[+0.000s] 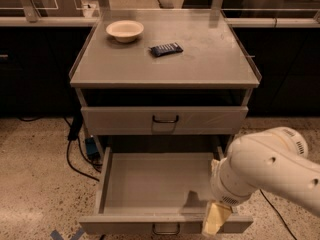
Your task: Close middle drawer
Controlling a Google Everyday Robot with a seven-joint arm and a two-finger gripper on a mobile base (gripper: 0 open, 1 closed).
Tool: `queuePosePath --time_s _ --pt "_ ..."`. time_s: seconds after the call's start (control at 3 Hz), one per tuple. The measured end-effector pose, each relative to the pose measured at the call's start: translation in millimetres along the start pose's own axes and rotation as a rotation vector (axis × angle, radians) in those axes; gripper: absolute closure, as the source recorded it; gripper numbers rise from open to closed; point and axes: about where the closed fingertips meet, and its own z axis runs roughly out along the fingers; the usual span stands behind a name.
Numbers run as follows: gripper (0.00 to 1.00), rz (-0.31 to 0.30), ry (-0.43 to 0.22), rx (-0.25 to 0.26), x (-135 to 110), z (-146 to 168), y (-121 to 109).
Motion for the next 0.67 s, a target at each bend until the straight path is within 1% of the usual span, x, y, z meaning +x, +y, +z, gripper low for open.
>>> queuePosePath --time_s 0.33,0.67 --pt "0.0 0.02 0.029 -0.009 8.7 32.8 18.3" --pt "0.0 0.047 0.053 0.0 17.3 66.7 35.5"
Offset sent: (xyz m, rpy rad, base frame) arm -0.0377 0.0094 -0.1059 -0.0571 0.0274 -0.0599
